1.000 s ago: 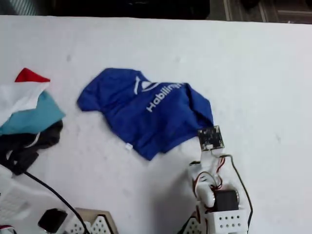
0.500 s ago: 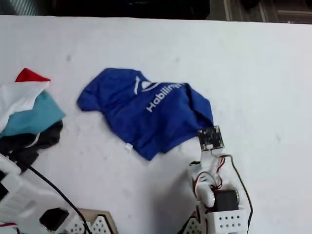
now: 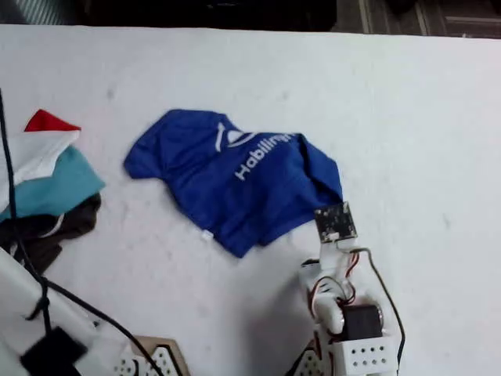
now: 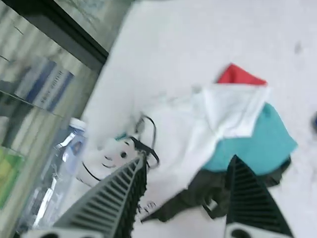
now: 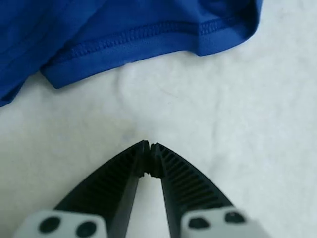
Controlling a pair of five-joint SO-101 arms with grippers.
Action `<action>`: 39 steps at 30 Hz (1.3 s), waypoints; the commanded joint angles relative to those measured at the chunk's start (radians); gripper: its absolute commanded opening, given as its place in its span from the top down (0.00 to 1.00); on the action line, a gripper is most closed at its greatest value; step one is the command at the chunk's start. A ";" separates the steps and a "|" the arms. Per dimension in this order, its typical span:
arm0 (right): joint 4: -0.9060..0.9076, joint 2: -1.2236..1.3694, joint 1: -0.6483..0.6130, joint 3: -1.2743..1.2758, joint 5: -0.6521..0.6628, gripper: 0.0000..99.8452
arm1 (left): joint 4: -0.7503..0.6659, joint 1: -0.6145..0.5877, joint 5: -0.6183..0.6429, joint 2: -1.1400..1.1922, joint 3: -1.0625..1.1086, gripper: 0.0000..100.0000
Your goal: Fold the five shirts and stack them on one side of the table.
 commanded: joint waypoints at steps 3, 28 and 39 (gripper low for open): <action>-0.001 -0.005 0.004 0.008 0.006 0.98 | 0.002 0.008 0.008 -0.147 0.209 0.74; 0.016 0.852 -0.130 -0.951 0.543 0.98 | 0.002 -0.119 0.008 -0.200 0.379 0.81; 0.140 1.463 -0.492 -1.231 0.486 0.89 | 0.002 -0.124 0.008 -0.200 0.470 0.81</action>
